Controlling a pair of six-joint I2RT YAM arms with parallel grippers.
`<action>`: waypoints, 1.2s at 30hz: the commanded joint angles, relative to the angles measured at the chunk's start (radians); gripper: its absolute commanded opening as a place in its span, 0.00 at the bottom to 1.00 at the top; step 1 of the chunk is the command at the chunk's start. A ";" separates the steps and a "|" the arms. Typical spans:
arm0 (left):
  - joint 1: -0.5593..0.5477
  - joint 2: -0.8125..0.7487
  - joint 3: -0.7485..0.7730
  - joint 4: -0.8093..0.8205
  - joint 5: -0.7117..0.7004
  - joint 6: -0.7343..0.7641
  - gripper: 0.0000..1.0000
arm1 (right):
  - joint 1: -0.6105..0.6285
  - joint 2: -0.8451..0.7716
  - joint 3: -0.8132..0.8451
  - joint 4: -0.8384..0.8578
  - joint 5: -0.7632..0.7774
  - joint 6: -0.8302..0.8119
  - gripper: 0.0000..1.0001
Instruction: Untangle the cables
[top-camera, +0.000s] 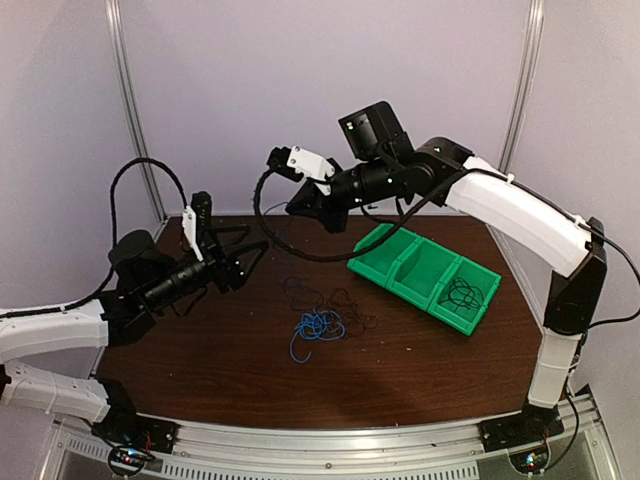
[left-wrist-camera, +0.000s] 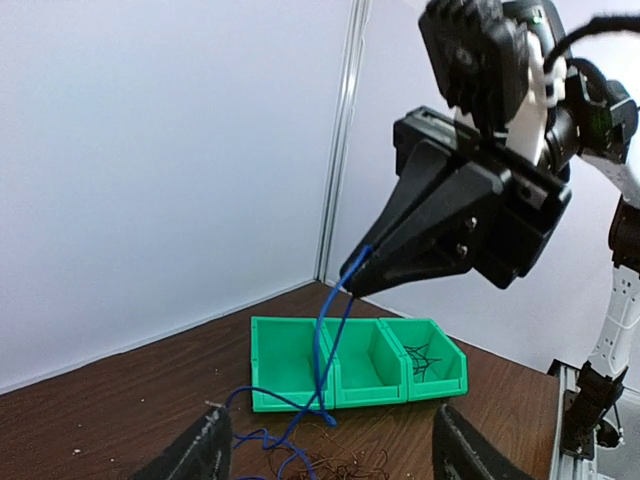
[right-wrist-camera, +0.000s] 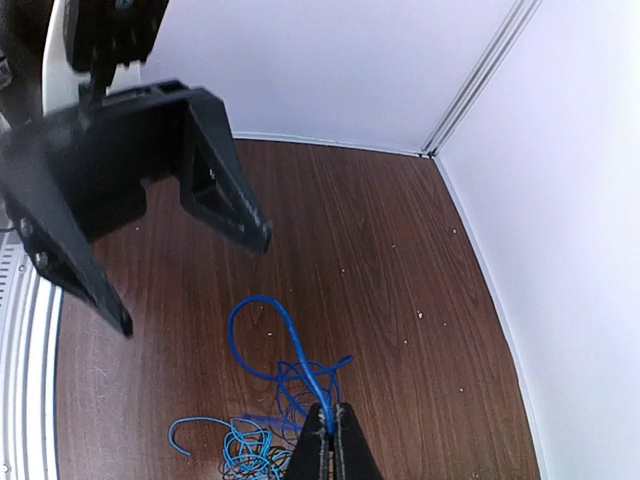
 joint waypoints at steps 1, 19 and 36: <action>-0.095 0.143 0.000 0.272 -0.115 0.076 0.69 | -0.004 -0.049 0.019 0.027 -0.022 0.055 0.00; -0.134 1.005 0.348 0.589 -0.446 -0.018 0.30 | -0.121 -0.294 0.018 0.001 -0.216 0.019 0.00; -0.036 1.133 0.415 0.316 -0.539 -0.284 0.38 | -0.413 -0.477 0.015 0.050 -0.289 0.110 0.00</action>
